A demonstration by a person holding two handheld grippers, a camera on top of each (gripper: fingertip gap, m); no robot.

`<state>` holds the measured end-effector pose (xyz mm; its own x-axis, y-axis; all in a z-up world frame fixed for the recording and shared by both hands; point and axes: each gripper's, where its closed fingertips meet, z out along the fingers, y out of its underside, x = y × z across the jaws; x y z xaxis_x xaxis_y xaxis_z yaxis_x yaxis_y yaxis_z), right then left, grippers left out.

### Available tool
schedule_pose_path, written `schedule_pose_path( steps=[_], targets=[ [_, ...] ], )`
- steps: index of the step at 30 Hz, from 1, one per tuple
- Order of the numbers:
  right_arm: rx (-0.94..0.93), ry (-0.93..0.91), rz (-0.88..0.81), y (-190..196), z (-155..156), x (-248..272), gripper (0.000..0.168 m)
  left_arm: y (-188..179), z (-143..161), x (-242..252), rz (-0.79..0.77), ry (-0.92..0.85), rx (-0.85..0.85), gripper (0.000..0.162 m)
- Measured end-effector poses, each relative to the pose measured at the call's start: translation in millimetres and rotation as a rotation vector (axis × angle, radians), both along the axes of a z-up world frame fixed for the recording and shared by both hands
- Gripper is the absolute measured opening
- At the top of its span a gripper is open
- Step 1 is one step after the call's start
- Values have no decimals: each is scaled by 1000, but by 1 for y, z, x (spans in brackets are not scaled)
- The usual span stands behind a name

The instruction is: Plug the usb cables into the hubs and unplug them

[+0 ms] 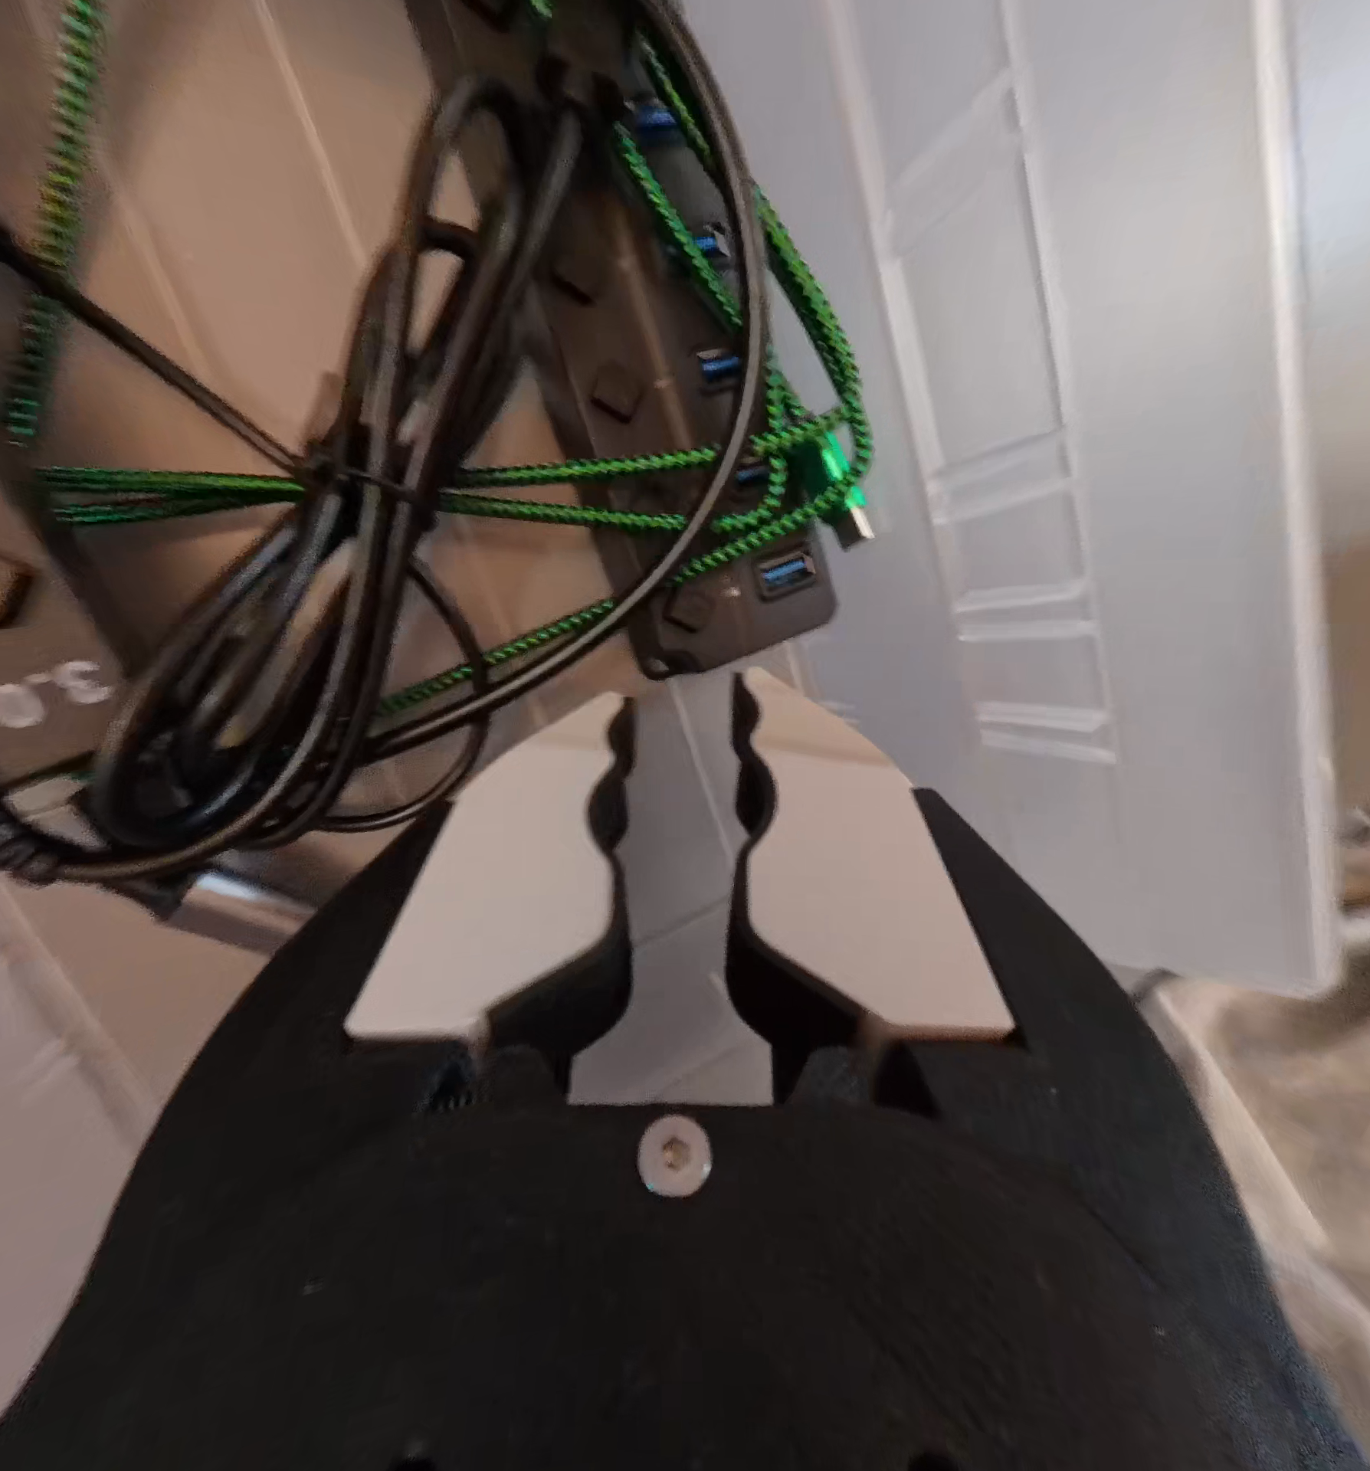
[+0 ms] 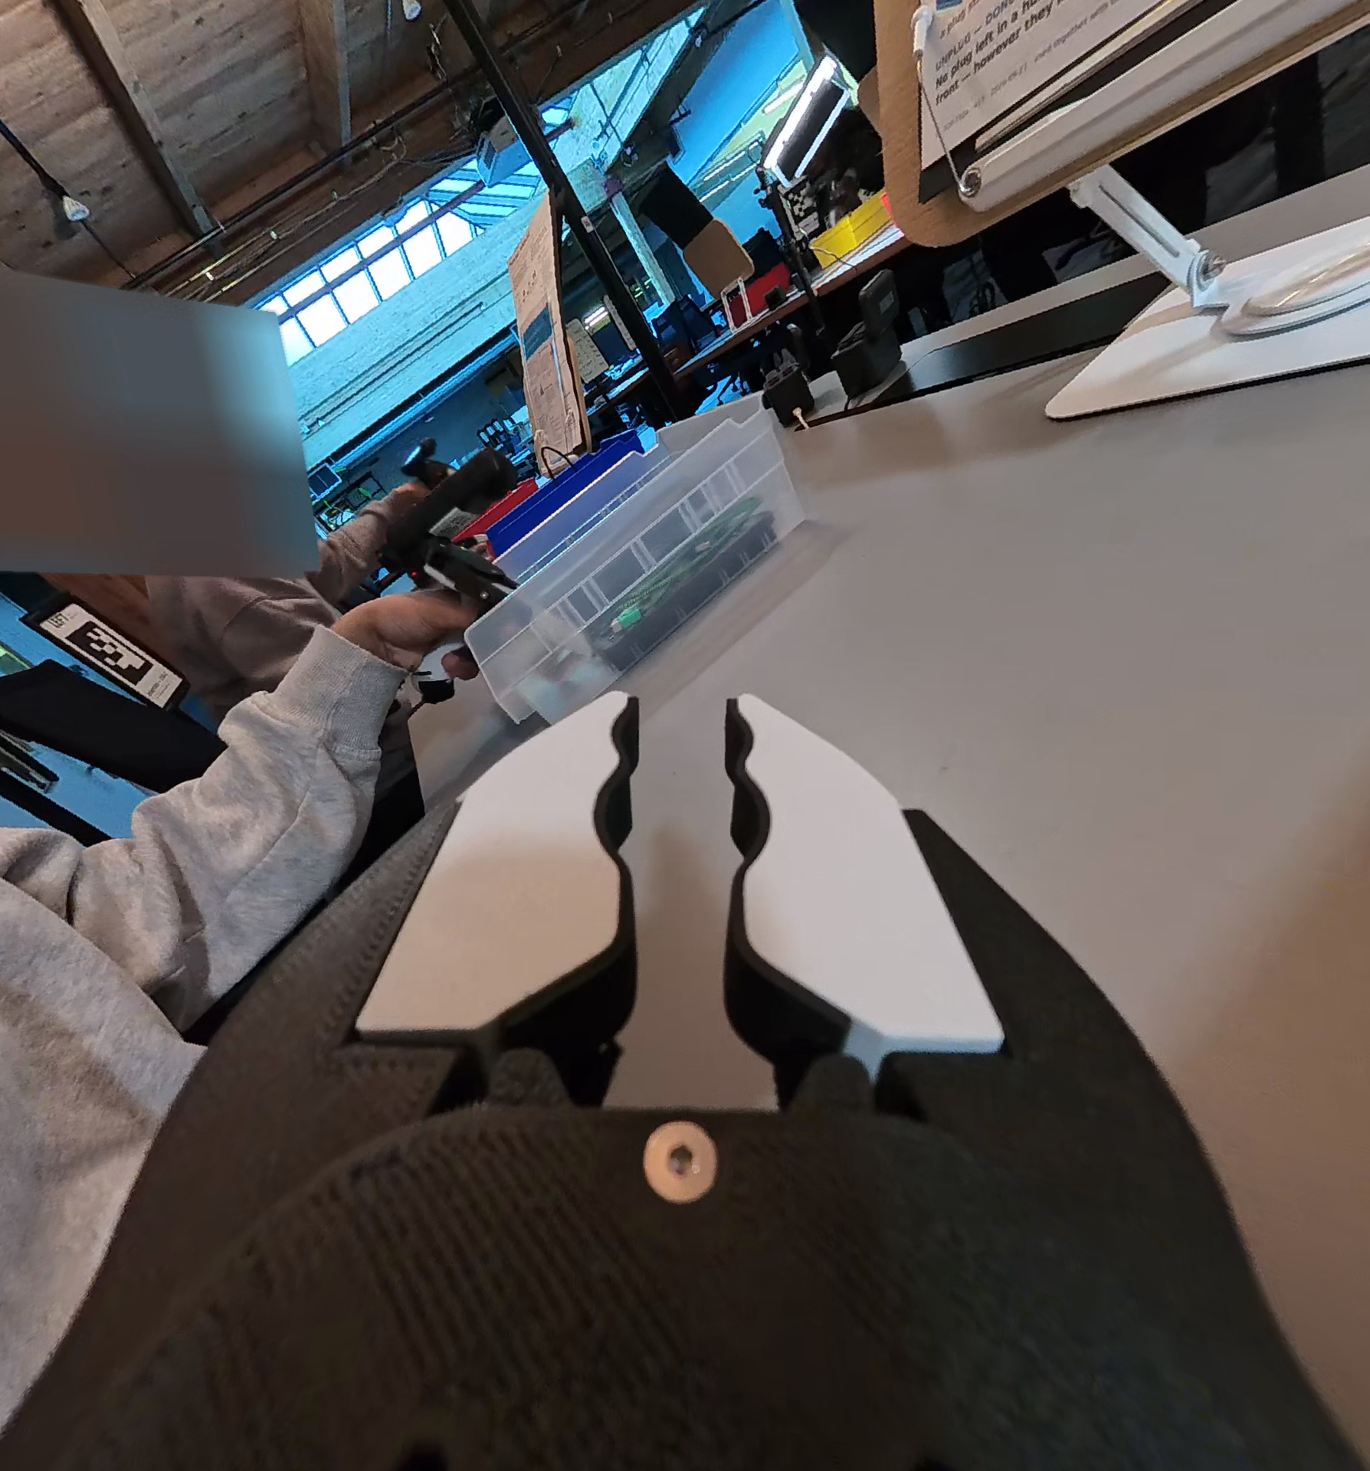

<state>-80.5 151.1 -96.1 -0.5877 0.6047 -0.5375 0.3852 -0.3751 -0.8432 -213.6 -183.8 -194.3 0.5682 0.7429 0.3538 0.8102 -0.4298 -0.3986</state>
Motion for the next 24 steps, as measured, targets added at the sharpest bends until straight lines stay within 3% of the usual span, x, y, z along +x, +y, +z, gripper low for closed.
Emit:
schedule_pose_path(
  steps=[1, 4, 7, 8, 12, 16, 20, 24],
  targets=[
    [-2, 0, 0, 0, 0, 0, 21, 1, 1, 7, -29, -33, 32, 17],
    [-3, 5, 0, 1, 2, 1, 21, -8, -1, 35, -149, -124, 38, 10],
    [-7, 4, 0, 1, 2, 1, 21, -20, -4, 63, -259, -184, 9, 16],
    [-10, 1, 2, 1, 1, 1, 21, -21, -3, 64, -254, -174, 14, 23],
    [-27, -8, 4, 1, 1, 0, 21, -17, 2, 55, -216, -149, 59, 26],
    [-29, -5, -6, 3, 2, 0, 21, -10, 6, 28, -92, -71, 90, 53],
    [-34, -10, -6, 4, 1, -1, 21, -8, 14, -3, 100, -38, 202, 53],
    [-35, -12, -9, 4, 0, -2, 21, -7, 5, -1, 59, -17, 92, 53]
  ],
)
